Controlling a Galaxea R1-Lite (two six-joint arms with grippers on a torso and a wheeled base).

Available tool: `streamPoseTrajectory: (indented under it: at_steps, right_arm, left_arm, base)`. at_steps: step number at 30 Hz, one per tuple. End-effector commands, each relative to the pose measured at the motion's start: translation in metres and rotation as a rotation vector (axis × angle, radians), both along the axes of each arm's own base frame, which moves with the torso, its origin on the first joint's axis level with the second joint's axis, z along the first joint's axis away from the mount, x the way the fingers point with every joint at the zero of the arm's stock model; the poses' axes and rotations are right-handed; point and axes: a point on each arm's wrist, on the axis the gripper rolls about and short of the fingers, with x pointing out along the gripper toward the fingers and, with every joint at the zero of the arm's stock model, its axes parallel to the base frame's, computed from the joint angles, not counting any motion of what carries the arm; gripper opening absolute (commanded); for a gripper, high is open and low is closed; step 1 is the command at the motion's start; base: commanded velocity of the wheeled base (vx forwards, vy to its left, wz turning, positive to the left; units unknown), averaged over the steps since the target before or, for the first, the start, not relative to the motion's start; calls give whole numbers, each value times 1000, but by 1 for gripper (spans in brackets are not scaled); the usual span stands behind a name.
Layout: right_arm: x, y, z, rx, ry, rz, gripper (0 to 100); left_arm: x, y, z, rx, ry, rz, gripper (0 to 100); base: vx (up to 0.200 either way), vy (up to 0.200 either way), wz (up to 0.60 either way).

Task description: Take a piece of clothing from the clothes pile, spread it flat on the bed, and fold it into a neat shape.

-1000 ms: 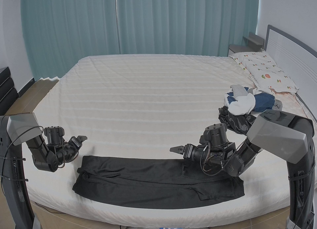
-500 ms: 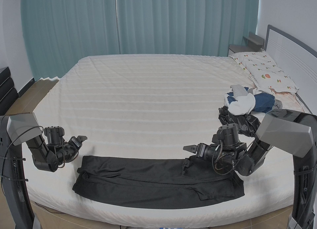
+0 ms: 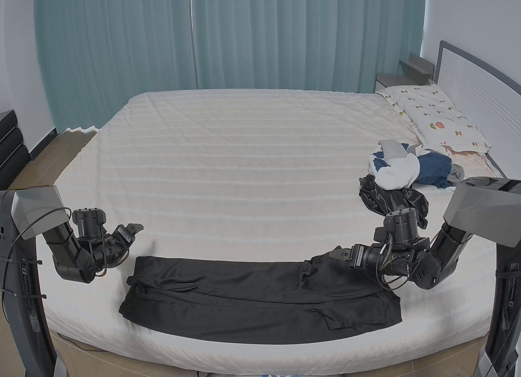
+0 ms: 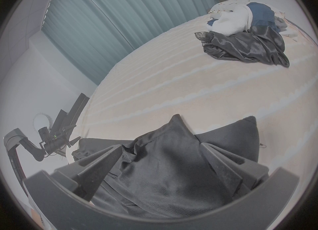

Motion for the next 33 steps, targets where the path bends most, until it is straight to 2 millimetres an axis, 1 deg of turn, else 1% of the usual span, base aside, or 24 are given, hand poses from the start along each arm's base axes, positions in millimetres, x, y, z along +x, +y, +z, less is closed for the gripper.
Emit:
streamPoseTrajectory:
  at_steps: [1, 10, 11, 12, 15, 16, 22, 27, 33]
  right_arm:
    - [0, -5, -1, -8, 4, -7, 100]
    - [-4, -9, -17, -35, 51, -3, 100]
    - [-4, -9, -17, -35, 51, -3, 0]
    - [-7, -9, -20, -48, 66, 4, 0]
    - [-9, -11, -22, -55, 73, 3, 0]
    - [-10, -11, -21, -55, 71, 3, 0]
    - [-25, -22, -16, -84, 81, 3, 0]
    - [-31, -31, -15, -83, 76, -16, 0]
    - [-41, -34, -15, -80, 81, -17, 0]
  left_arm:
    - [0, 0, 0, -1, 0, -1, 100]
    - [0, 0, 0, -1, 0, 1, 100]
    - [0, 0, 0, -1, 0, 1, 100]
    - [0, 0, 0, 0, -2, 1, 100]
    - [0, 0, 0, 0, -2, 1, 100]
    - [0, 0, 0, 0, -2, 1, 100]
    - [0, 0, 0, 0, -2, 1, 100]
    - [0, 0, 0, -1, 1, 1, 100]
    - [0, 0, 0, -1, 1, -1, 100]
  base:
    - [0, 0, 0]
    - [0, 0, 0]
    - [0, 0, 0]
    - [0, 0, 0]
    - [0, 0, 0]
    - [0, 0, 0]
    - [0, 0, 0]
    - [0, 0, 0]
    - [0, 0, 0]
